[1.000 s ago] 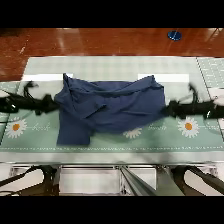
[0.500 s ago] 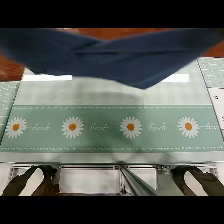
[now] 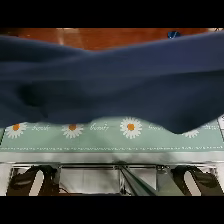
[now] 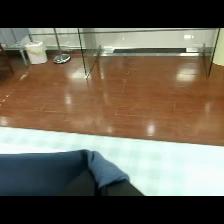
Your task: Fold the shirts.
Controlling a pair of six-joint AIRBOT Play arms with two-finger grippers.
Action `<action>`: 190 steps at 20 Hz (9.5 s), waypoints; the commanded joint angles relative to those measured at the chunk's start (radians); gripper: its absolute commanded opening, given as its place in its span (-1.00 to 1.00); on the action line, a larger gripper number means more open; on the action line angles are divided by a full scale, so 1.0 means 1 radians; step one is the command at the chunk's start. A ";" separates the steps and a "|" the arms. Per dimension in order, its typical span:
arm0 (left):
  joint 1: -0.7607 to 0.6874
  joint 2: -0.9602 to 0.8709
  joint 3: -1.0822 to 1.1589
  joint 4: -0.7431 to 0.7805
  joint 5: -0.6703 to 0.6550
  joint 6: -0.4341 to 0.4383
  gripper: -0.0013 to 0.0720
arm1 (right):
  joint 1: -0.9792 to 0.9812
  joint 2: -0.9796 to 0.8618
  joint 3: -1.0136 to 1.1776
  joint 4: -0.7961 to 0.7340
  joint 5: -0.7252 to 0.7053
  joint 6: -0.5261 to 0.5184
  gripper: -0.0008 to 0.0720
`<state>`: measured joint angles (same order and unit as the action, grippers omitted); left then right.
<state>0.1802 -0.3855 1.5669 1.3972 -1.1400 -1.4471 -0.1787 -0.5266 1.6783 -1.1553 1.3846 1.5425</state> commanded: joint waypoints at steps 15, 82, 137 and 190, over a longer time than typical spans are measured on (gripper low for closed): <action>-0.077 -0.606 -0.340 -0.014 0.108 -0.126 -0.90 | 0.001 -0.411 -0.486 0.093 -0.211 -0.098 -0.91; 0.282 -0.769 -1.133 -0.454 -0.030 0.102 0.42 | -0.091 -0.267 -1.212 0.299 -0.425 -0.077 0.15; 0.000 -1.585 0.135 -0.627 -0.150 -0.002 0.41 | -0.099 -1.184 -0.423 0.480 -0.387 -0.222 0.15; -0.895 -1.465 0.045 -0.613 0.008 0.006 -0.90 | 0.468 -0.137 -0.784 0.105 -0.386 0.211 -0.92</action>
<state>-0.7631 -1.8442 1.5627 0.7845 -1.0668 -1.4120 0.2810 -0.6643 0.8944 -1.0512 1.0096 1.7451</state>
